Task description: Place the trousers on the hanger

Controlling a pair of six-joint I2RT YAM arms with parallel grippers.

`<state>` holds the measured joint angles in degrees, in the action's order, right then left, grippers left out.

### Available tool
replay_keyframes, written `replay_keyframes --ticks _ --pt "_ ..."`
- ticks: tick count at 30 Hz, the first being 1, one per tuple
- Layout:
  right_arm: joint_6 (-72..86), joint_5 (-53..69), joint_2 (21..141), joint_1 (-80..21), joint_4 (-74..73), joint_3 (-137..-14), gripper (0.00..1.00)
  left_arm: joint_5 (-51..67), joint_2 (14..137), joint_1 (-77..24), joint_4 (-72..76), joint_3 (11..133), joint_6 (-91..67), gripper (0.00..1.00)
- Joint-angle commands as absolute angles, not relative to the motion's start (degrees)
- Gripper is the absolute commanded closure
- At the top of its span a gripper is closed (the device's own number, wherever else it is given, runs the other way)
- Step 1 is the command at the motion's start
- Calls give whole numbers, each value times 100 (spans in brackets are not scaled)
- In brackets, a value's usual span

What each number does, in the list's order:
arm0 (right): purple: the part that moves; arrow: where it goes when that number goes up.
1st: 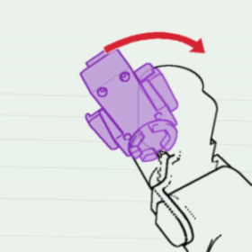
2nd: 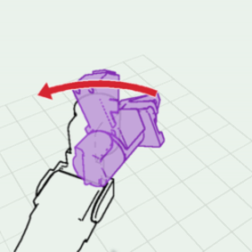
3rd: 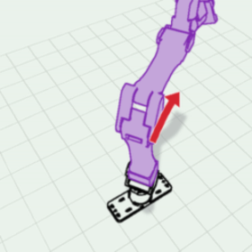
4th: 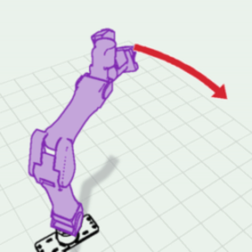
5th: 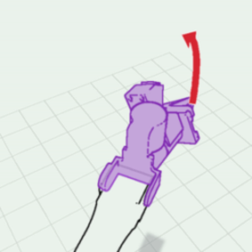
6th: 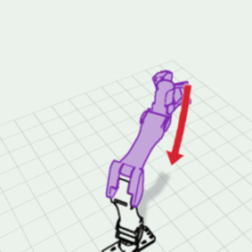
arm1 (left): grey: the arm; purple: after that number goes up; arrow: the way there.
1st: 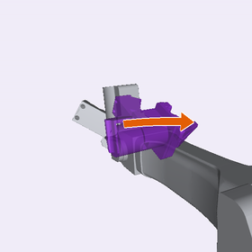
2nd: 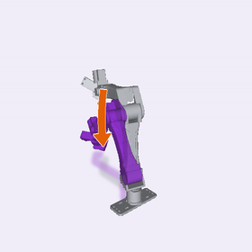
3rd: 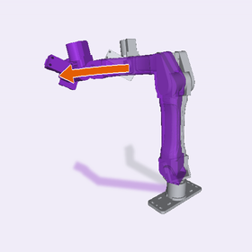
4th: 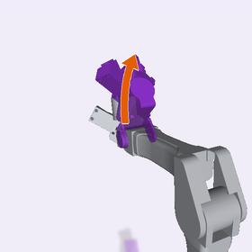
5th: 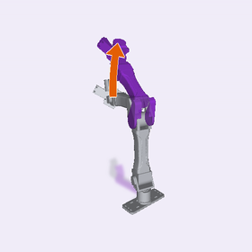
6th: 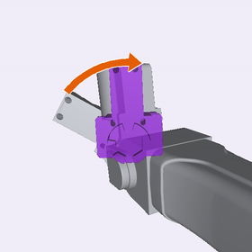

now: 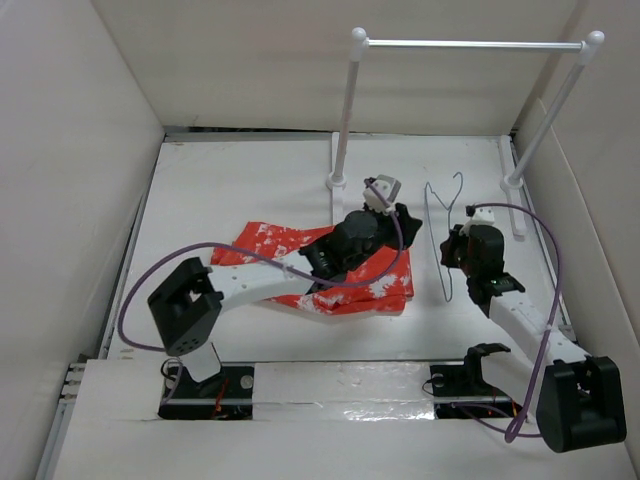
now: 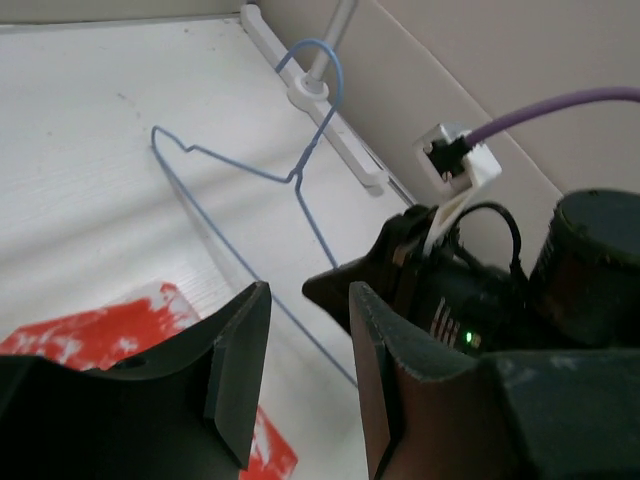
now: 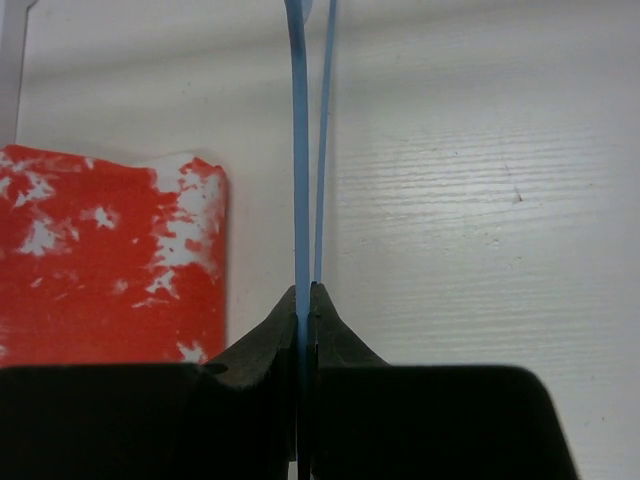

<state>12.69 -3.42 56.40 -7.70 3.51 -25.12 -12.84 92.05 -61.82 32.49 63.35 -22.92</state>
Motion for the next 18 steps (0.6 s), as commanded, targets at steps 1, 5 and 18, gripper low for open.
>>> replay_keyframes --ticks 1,5,18 --pt "1353 156 5467 -835 1037 -2452 100 -1090 9816 -6117 3042 7440 -2004 65" --pt "1380 474 5362 -888 1046 -2391 100 -678 10616 -5802 2602 8585 -1960 61" --pt "1424 809 5555 -835 1266 -2373 100 -571 12373 -5607 2013 10678 -1644 59"
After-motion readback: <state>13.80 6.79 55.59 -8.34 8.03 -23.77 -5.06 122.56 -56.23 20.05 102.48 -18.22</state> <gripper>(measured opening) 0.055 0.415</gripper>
